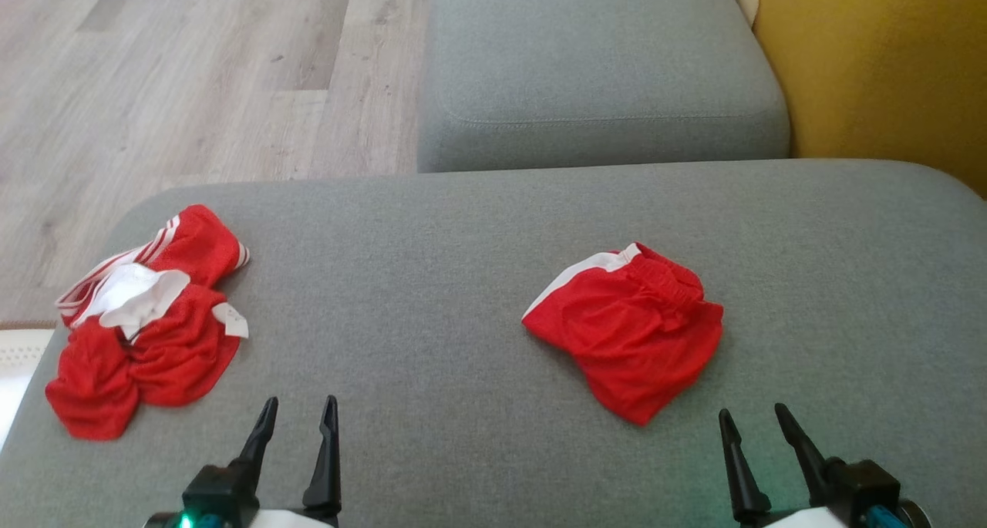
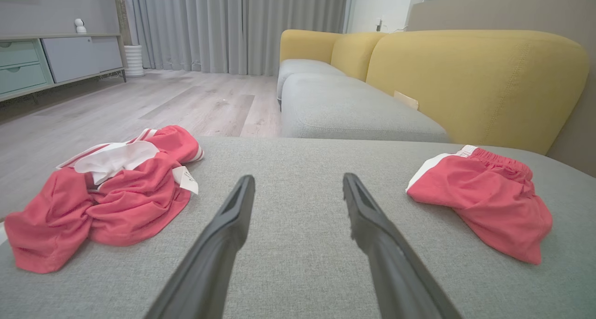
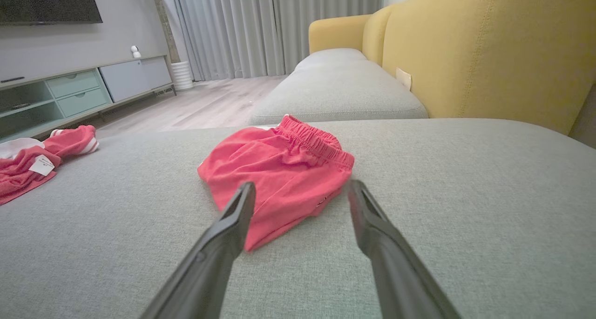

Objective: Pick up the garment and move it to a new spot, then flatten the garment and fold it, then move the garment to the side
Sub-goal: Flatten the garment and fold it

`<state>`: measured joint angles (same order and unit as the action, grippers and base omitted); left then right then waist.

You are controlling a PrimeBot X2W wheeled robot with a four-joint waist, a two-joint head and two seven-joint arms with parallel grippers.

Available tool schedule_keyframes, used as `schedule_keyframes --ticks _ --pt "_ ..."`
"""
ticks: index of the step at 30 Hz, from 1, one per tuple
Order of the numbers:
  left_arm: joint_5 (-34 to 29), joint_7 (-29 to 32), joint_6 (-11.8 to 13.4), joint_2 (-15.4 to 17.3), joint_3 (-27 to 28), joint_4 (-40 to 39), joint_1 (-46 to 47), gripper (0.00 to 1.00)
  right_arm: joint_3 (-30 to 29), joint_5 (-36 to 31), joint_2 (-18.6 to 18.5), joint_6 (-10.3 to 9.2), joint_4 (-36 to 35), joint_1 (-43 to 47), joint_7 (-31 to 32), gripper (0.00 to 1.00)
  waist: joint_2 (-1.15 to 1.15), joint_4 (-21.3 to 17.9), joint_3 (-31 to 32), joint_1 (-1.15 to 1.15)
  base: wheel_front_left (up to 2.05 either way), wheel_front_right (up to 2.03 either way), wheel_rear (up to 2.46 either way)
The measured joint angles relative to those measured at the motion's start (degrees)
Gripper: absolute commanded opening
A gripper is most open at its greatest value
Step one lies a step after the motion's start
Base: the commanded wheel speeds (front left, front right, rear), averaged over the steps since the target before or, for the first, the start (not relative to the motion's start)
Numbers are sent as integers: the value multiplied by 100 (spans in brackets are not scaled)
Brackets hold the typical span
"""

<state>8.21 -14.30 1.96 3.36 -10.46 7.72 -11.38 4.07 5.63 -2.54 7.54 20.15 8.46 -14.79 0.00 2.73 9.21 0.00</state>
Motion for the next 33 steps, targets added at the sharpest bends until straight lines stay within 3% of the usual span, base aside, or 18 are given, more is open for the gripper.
schedule_keyframes --ticks 33 --pt "-199 0 166 -2 -66 222 115 100 -9 -67 0 0 -92 -121 0 100 0 -12 -29 0 0 0 0"
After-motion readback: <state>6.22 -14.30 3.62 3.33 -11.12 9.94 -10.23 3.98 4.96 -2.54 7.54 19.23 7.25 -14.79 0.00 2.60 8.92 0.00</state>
